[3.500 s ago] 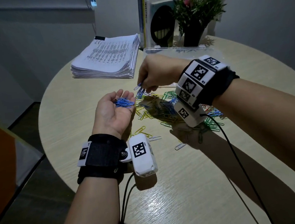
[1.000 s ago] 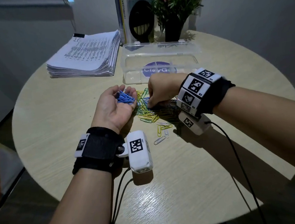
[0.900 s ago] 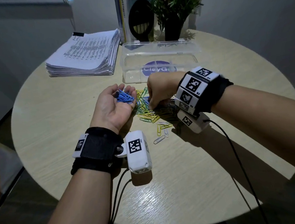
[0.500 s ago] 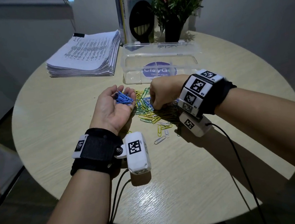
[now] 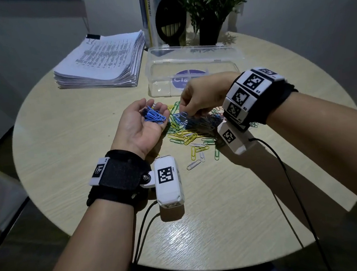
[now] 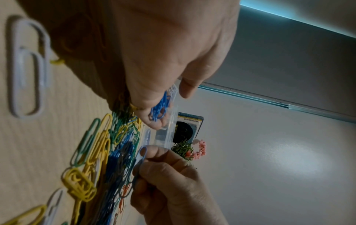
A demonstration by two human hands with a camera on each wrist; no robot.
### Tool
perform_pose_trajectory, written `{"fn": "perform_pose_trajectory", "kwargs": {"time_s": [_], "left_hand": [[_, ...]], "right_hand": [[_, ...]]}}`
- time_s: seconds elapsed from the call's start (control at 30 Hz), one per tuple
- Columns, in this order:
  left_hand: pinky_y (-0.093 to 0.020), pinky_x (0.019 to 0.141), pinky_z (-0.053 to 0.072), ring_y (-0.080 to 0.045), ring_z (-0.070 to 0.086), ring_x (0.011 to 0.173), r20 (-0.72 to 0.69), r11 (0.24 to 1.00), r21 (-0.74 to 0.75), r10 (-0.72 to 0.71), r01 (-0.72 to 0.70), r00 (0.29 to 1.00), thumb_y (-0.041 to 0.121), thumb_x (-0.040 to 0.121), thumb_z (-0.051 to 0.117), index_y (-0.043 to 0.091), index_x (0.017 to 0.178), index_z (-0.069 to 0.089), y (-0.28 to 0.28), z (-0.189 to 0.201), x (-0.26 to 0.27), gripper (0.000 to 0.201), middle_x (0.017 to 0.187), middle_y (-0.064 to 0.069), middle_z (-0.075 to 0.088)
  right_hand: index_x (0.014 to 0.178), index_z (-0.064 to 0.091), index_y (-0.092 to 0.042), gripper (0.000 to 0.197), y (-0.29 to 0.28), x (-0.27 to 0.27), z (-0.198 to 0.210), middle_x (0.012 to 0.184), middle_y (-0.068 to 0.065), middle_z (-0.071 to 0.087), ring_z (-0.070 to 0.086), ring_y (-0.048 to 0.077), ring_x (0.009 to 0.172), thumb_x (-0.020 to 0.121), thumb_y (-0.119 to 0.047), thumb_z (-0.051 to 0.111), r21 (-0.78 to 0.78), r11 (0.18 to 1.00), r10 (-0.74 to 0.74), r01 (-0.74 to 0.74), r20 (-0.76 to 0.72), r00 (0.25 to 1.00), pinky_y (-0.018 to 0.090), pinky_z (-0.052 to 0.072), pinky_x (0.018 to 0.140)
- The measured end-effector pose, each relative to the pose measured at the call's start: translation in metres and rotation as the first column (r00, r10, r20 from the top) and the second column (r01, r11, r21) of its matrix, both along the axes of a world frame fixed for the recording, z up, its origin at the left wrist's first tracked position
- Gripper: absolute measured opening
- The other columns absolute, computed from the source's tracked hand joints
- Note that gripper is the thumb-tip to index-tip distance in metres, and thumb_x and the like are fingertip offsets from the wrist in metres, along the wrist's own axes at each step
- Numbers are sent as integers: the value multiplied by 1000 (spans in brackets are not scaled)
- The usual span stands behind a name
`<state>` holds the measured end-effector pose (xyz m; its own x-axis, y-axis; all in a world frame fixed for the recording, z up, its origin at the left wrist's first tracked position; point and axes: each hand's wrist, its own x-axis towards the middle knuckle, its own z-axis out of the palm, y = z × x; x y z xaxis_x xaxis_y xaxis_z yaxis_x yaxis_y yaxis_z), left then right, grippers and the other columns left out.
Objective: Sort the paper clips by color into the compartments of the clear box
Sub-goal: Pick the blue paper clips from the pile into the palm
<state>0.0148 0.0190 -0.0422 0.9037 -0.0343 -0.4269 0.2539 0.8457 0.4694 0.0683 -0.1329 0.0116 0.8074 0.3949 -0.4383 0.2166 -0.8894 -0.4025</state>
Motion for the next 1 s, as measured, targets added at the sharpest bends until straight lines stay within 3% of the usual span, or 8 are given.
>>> {"fn": "perform_pose_trajectory", "kwargs": {"time_s": [0.17, 0.27, 0.37, 0.43, 0.53, 0.63, 0.77, 1.0], "left_hand": [[-35, 73, 48, -25, 56, 85, 6, 1000, -9, 2, -2, 1000, 16, 98, 42, 1, 90, 54, 1, 1, 0, 21, 89, -17, 54], [-34, 73, 48, -25, 56, 85, 7, 1000, -5, 1, -1, 1000, 16, 98, 42, 1, 90, 53, 0, 1, -1, 21, 89, -17, 54], [-34, 74, 48, -25, 56, 84, 9, 1000, -5, -6, 6, 1000, 16, 98, 42, 1, 90, 53, 0, 1, -1, 21, 88, -16, 54], [-34, 74, 48, -25, 56, 85, 9, 1000, -5, -5, 5, 1000, 17, 98, 42, 1, 90, 53, 1, 1, 0, 21, 89, -16, 54], [-34, 74, 49, -25, 55, 85, 10, 1000, -8, 0, 0, 1000, 17, 98, 42, 1, 90, 53, 3, 0, 1, 22, 88, -16, 54], [-35, 72, 48, -25, 55, 87, 7, 1000, -2, 1, -1, 1000, 17, 99, 41, 1, 90, 54, 2, 1, 1, 22, 90, -16, 54], [-35, 70, 47, -26, 56, 88, 4, 1000, 6, 1, -1, 1000, 17, 99, 42, 1, 92, 54, 2, 0, 0, 22, 92, -17, 54], [-35, 73, 47, -26, 56, 88, 2, 1000, 6, 1, -1, 1000, 17, 99, 42, 0, 93, 54, 1, 1, 0, 22, 92, -17, 55]], "right_hand": [[96, 70, -8, 21, 1, -2, 4, 82, 13, 66, 59, 24, 73, 90, -19, 54, -92, 992, -91, 90, -7, 996, 41, 54, 81], [75, 53, -4, 27, 2, -4, 1, 65, 13, 48, 46, 22, 56, 93, -4, 33, 76, 940, -309, 332, -222, 925, 31, 42, 55], [70, 44, -7, 29, 2, -3, -1, 61, 9, 39, 37, 19, 53, 93, -3, 26, 161, 881, -382, 446, -315, 869, 26, 29, 48], [72, 51, -5, 25, 3, 1, -2, 62, 10, 43, 39, 20, 53, 92, -7, 36, 135, 906, -365, 401, -232, 902, 26, 31, 50], [85, 64, -6, 17, 3, 2, 0, 66, 7, 51, 45, 21, 57, 86, -22, 57, -96, 981, -166, 169, 34, 986, 31, 39, 58], [95, 65, -10, 22, 6, -8, 3, 71, 0, 55, 46, 14, 56, 85, -30, 66, -258, 965, -10, 52, 164, 986, 25, 40, 53], [91, 66, -6, 35, 15, -15, -4, 70, 2, 56, 54, 20, 70, 76, -37, 76, -346, 938, 52, 28, 220, 974, 23, 37, 49], [96, 71, -8, 37, 14, -9, -10, 95, 8, 72, 61, 21, 75, 72, -36, 76, -351, 936, 51, 11, 166, 985, 30, 50, 67]]}}
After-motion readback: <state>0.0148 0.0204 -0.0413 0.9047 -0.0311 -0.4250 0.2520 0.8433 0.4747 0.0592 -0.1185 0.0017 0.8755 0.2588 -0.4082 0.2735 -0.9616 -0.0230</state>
